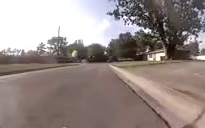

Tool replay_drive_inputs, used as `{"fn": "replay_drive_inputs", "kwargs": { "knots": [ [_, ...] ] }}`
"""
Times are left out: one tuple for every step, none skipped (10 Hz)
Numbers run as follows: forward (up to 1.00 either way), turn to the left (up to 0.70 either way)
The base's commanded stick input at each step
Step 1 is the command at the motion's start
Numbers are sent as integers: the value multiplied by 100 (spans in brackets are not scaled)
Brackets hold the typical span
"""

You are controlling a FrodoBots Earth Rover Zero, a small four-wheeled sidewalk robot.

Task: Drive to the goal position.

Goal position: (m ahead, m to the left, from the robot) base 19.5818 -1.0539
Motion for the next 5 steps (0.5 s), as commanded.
{"fn": "replay_drive_inputs", "kwargs": {
  "knots": [
    [85,0],
    [85,0],
    [85,0],
    [85,0],
    [85,0]
  ]
}}
